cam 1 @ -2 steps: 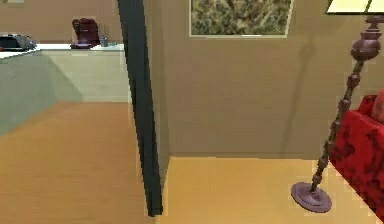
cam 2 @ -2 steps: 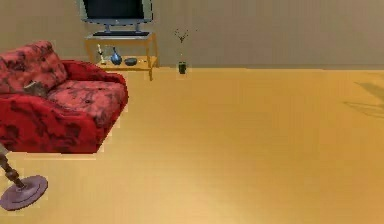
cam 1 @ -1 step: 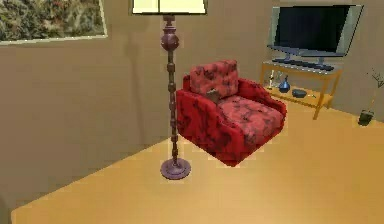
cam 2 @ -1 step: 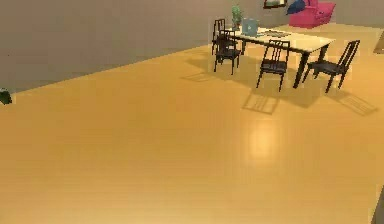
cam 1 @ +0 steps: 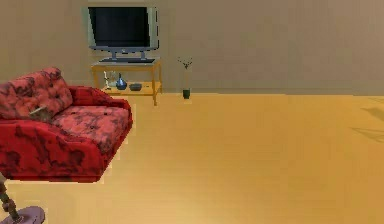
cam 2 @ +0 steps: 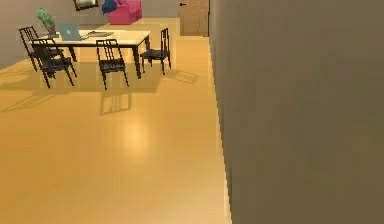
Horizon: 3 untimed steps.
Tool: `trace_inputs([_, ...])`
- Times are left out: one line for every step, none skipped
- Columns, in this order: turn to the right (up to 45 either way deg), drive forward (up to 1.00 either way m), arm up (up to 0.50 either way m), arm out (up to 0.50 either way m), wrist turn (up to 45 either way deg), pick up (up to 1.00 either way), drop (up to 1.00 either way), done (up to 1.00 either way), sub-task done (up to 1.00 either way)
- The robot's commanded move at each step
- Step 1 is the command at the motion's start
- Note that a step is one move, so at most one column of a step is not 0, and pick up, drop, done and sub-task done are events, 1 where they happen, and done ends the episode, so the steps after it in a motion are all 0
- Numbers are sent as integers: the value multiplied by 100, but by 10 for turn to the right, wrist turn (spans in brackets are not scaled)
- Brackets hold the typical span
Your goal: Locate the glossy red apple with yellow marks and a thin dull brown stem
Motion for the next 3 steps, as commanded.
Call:
trace_inputs([0, 20, 0, 0, 0, 0, 0, 0, 0])
trace_inputs([-270, 0, 0, 0, 0, 0, 0, 0, 0])
trace_inputs([0, 25, 0, 0, 0, 0, 0, 0, 0])
